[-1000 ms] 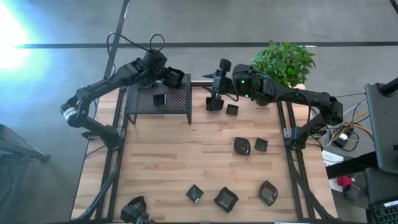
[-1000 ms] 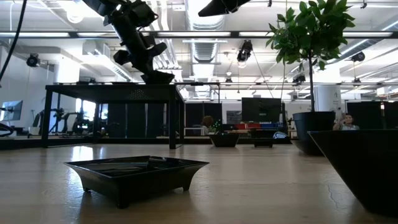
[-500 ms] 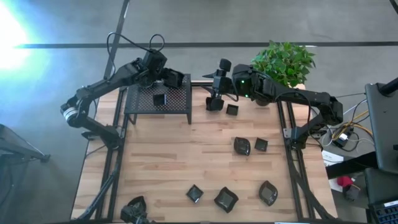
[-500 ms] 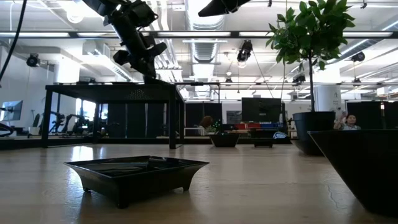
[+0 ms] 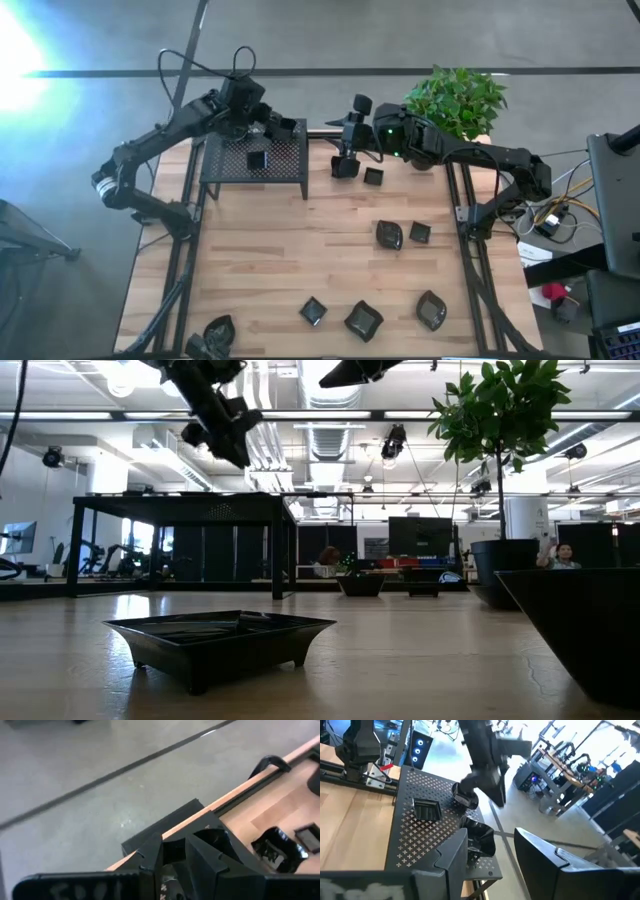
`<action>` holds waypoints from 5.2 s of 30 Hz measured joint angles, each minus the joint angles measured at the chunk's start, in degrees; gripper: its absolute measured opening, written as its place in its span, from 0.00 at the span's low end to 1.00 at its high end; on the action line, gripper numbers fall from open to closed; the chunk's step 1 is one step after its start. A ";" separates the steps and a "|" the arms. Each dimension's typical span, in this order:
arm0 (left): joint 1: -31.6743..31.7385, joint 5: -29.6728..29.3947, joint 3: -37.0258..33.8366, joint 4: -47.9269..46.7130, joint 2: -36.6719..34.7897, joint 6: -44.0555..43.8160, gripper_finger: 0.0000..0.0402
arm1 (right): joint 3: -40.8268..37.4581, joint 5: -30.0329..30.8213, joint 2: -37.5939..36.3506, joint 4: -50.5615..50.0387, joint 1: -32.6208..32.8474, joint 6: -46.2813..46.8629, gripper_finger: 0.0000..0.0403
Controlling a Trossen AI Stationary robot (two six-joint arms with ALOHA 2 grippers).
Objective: Pick & Place Mini shaped plates
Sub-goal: Stack the square plate on top of the square plate on the shelf
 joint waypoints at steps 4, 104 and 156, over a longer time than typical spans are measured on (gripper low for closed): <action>-1.68 0.01 -0.22 -2.32 -3.60 2.16 0.19 | 0.00 1.47 -0.92 -2.74 -0.02 1.48 0.37; -37.36 -6.48 -17.90 2.86 -20.06 14.18 0.19 | -47.10 3.94 0.32 5.20 -8.39 10.26 0.19; -37.33 -6.48 -17.90 2.80 -20.04 13.97 0.19 | -53.57 4.16 0.90 17.39 -10.10 3.80 0.25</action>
